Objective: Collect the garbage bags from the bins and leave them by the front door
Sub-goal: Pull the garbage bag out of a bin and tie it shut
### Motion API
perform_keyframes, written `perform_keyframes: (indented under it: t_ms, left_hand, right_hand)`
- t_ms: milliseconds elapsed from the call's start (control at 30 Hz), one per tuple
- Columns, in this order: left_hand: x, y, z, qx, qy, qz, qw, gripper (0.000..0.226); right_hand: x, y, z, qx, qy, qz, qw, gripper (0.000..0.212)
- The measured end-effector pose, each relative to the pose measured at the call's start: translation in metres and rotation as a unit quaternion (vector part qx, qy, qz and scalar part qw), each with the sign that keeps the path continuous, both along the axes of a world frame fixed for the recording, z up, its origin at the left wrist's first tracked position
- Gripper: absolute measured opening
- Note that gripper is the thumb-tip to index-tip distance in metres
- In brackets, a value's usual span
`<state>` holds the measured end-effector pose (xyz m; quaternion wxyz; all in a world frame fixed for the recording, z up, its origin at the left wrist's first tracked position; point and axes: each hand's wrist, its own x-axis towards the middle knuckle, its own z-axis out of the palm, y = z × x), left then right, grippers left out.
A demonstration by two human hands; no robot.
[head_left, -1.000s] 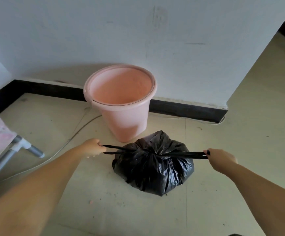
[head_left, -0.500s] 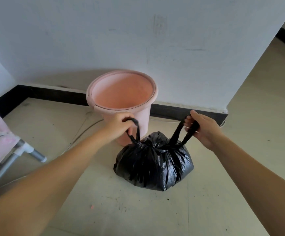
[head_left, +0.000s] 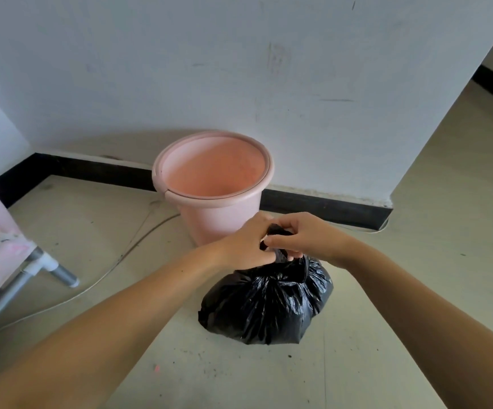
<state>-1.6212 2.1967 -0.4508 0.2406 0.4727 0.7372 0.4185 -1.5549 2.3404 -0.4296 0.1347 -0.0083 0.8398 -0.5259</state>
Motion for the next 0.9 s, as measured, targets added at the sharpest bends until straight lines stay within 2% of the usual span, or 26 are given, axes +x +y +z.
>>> perform_keyframes:
  t_ms: [67, 133, 167, 233, 267, 300, 367, 400, 500, 733, 800, 900]
  left_hand:
    - [0.0, -0.002, -0.005, -0.032, -0.098, -0.012, 0.995, 0.023]
    - [-0.004, -0.004, -0.013, -0.045, -0.168, 0.025, 0.984, 0.011]
    - [-0.008, -0.005, -0.019, -0.032, -0.193, 0.054, 0.979, 0.017]
    - [-0.014, -0.006, -0.027, -0.018, -0.224, 0.112, 0.968, 0.029]
    - [-0.016, -0.006, -0.032, -0.039, -0.198, 0.124, 0.972, 0.028]
    - [-0.017, -0.005, -0.038, -0.08, -0.138, 0.117, 0.98, 0.024]
    - [-0.014, -0.004, -0.054, -0.152, -0.001, 0.068, 0.986, 0.022]
    - [-0.011, -0.003, -0.062, -0.165, 0.034, 0.043, 0.985, 0.023]
    - [-0.007, 0.001, -0.084, -0.191, 0.049, 0.027, 0.98, 0.026]
    - [-0.011, 0.002, -0.12, -0.216, 0.08, 0.041, 0.972, 0.03]
    - [-0.006, 0.0, -0.115, -0.238, 0.068, 0.042, 0.968, 0.028]
    - [-0.001, 0.005, -0.075, -0.25, 0.046, 0.039, 0.966, 0.028]
  right_hand:
    - [0.001, -0.001, 0.001, 0.003, 0.001, 0.012, 1.0, 0.011]
    - [0.001, 0.004, -0.003, 0.006, 0.001, 0.007, 1.0, 0.014]
    - [0.001, 0.009, -0.007, 0.013, 0.006, -0.01, 1.0, 0.016]
    - [0.002, 0.02, -0.024, 0.085, 0.038, -0.059, 0.994, 0.025]
    - [0.004, 0.024, -0.036, 0.135, 0.049, -0.074, 0.987, 0.028]
    - [0.008, 0.027, -0.049, 0.18, 0.05, -0.075, 0.98, 0.028]
    - [0.016, 0.032, -0.077, 0.256, 0.033, -0.04, 0.965, 0.023]
    - [0.019, 0.034, -0.089, 0.285, 0.022, -0.018, 0.958, 0.021]
    - [0.02, 0.039, -0.109, 0.328, 0.006, 0.003, 0.945, 0.016]
    - [0.015, 0.039, -0.131, 0.39, 0.035, 0.071, 0.918, 0.017]
    - [0.019, 0.035, -0.122, 0.405, 0.021, 0.113, 0.907, 0.018]
    - [0.022, 0.039, -0.078, 0.416, 0.005, 0.138, 0.899, 0.019]
